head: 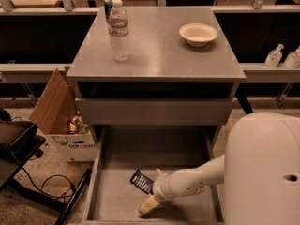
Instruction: Pick rxbar blueberry from middle drawer and place on counter
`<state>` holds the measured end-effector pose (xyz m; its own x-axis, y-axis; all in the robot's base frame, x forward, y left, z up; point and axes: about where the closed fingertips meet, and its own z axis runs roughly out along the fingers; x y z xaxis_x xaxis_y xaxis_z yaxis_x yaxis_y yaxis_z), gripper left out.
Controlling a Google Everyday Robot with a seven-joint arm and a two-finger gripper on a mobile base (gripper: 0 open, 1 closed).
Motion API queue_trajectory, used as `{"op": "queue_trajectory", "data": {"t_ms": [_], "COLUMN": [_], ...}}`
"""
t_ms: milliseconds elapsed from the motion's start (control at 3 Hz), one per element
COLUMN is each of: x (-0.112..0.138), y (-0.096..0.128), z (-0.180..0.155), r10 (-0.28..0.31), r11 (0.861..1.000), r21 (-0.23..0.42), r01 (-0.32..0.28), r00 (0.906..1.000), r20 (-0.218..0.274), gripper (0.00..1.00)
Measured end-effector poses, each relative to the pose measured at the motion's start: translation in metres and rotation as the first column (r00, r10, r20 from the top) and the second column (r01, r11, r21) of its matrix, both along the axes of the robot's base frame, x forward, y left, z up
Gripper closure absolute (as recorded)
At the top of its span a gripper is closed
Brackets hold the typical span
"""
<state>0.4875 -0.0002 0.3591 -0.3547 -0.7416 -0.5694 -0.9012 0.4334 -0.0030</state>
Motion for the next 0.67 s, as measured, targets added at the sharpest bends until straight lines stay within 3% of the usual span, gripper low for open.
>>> {"op": "queue_trajectory", "data": {"t_ms": [667], "x": [0.003], "y": [0.022], "z": [-0.017], "r10": [0.000], "r11": [1.000], "r21": [0.017], "r01": [0.001], "r00": [0.9995], "r20": [-0.033], "gripper": [0.41]}}
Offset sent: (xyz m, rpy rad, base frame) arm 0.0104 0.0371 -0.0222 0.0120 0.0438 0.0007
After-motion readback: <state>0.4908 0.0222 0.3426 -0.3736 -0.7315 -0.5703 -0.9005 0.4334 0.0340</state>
